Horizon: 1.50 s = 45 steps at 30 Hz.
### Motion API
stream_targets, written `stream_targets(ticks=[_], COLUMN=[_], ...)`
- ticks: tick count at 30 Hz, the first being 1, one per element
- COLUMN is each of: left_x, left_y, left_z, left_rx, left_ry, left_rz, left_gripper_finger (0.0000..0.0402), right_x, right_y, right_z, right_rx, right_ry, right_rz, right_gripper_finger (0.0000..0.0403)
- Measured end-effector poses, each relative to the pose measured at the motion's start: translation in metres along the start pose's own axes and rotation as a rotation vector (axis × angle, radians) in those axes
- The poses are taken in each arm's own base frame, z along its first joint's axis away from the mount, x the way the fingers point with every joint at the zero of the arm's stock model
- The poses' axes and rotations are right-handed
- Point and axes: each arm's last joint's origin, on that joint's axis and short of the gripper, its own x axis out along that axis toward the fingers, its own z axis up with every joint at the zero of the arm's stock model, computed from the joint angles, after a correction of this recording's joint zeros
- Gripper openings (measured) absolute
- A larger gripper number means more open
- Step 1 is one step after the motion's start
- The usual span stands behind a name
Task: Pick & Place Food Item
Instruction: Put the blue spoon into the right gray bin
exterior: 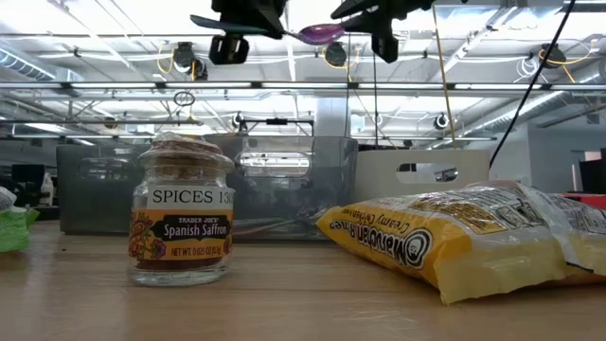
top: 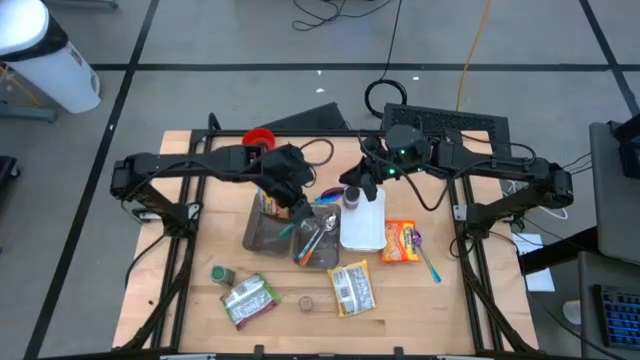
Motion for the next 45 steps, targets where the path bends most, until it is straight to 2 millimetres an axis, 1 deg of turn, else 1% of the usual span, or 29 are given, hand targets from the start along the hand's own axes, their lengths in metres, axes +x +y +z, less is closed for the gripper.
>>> stream_targets(ticks=[3,8,11,14,17,22,25,28,32,36,39,41,45], left_x=[0.012,0.039,0.048,0.051,0.045,0.029,0.02,0.016,0.026,0.04,0.046,0.048,0.05], left_y=[0.004,0.011,0.016,0.024,0.033,0.039,0.04,0.04,0.042,0.04,0.037,0.036,0.038], left_z=[0.003,0.009,0.012,0.011,0.005,-0.01,-0.021,-0.036,-0.058,-0.075,-0.081,-0.081,-0.081], left_rx=[-0.01,-0.017,-0.009,-0.02,-0.031,-0.04,-0.041,-0.069,-0.124,-0.172,-0.186,-0.207,-0.256], left_ry=[0.019,0.048,0.049,0.038,0.007,-0.077,-0.226,-0.372,-0.458,-0.444,-0.444,-0.467,-0.468], left_rz=[0.007,-0.016,-0.008,0.057,0.097,0.054,-0.029,-0.114,-0.168,-0.135,-0.114,-0.111,-0.099], left_gripper_finger=[0.0004,0.0004,0.0004,0.0004,0.0004,0.0004,0.0004,0.0004,0.0004,0.0004,0.0004,0.0004,0.0004], right_x=[0.0,-0.003,-0.012,-0.025,-0.044,-0.073,-0.086,-0.094,-0.092,-0.079,-0.066,-0.057,-0.045], right_y=[-0.001,-0.006,-0.008,-0.011,-0.011,-0.008,-0.006,-0.006,-0.014,-0.033,-0.048,-0.058,-0.073], right_z=[0.001,0.0,0.003,0.003,0.002,-0.003,-0.006,-0.009,-0.024,-0.05,-0.073,-0.087,-0.11], right_rx=[0.006,0.023,0.016,0.005,-0.004,-0.025,-0.028,-0.033,-0.024,0.064,0.153,0.215,0.32], right_ry=[-0.001,0.015,0.006,-0.013,-0.035,-0.047,-0.066,-0.097,-0.137,-0.187,-0.221,-0.25,-0.314], right_rz=[-0.002,-0.024,-0.047,-0.127,-0.221,-0.332,-0.398,-0.412,-0.392,-0.362,-0.284,-0.225,-0.124], right_gripper_finger=[0.0119,0.0179,0.0201,0.0212,0.0216,0.0213,0.0209,0.0206,0.0206,0.0205,0.0205,0.0204,0.0198])
